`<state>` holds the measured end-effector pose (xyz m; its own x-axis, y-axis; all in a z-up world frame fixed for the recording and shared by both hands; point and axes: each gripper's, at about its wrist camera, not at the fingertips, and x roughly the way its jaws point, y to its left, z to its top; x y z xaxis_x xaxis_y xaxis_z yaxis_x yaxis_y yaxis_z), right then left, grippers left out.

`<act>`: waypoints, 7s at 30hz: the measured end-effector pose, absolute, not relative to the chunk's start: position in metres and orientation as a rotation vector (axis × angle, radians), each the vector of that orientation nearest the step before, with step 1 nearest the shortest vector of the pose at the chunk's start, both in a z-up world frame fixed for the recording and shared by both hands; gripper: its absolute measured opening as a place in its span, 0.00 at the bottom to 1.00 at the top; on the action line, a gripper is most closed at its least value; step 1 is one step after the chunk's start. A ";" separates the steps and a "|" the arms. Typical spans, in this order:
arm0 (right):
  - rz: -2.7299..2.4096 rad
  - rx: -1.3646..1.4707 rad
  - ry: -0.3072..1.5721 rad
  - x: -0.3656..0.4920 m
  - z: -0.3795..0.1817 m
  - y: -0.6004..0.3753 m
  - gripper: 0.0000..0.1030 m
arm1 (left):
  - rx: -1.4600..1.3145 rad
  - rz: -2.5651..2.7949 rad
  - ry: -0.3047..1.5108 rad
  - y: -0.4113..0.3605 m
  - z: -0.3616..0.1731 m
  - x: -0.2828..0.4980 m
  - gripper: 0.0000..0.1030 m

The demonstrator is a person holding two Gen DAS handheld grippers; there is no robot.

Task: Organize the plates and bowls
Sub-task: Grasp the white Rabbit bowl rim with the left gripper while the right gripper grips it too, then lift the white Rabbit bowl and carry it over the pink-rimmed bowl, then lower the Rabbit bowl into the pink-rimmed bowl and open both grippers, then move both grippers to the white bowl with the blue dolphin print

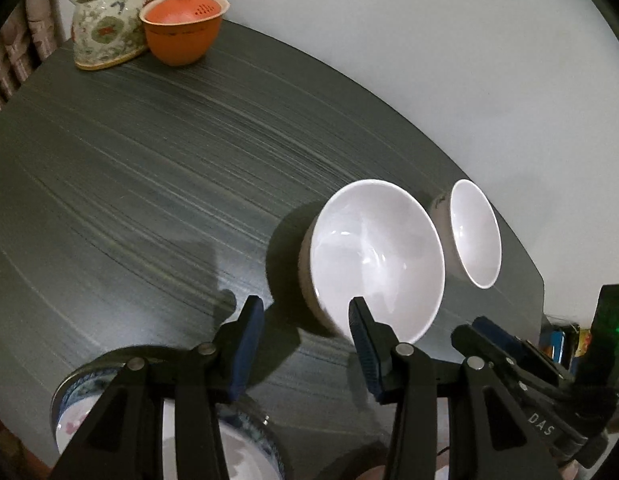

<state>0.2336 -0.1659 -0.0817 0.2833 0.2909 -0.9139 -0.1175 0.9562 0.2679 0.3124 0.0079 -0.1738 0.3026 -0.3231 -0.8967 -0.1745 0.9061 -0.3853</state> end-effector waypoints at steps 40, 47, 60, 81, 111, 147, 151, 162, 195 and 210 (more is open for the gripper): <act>0.234 0.268 1.313 0.247 -0.089 -0.169 0.14 | -0.341 -0.193 1.302 -0.053 -0.167 0.292 0.18; 0.203 0.290 1.281 0.218 -0.064 -0.194 0.14 | -0.302 -0.235 1.274 -0.074 -0.142 0.258 0.18; 0.163 0.329 1.252 0.159 -0.032 -0.221 0.14 | -0.245 -0.266 1.267 -0.090 -0.106 0.214 0.18; 0.135 0.328 1.274 0.049 -0.020 -0.210 0.15 | -0.222 -0.282 1.319 -0.084 -0.106 0.128 0.18; 0.086 0.358 1.380 0.021 -0.071 -0.209 0.16 | -0.090 -0.230 1.386 -0.114 -0.151 0.121 0.18; 0.036 0.359 1.364 0.025 -0.071 -0.206 0.32 | -0.101 -0.231 1.422 -0.111 -0.163 0.137 0.21; 0.041 0.371 1.360 0.023 -0.070 -0.207 0.32 | -0.100 -0.231 1.406 -0.111 -0.158 0.136 0.22; 0.072 0.376 1.296 0.020 -0.055 -0.216 0.33 | -0.133 -0.257 1.297 -0.094 -0.135 0.137 0.26; 0.078 0.365 1.222 0.156 -0.061 -0.312 0.38 | -0.184 -0.149 1.279 -0.072 -0.146 0.278 0.34; 0.139 0.504 1.201 0.250 -0.089 -0.302 0.38 | -0.406 -0.230 1.282 -0.090 -0.164 0.362 0.34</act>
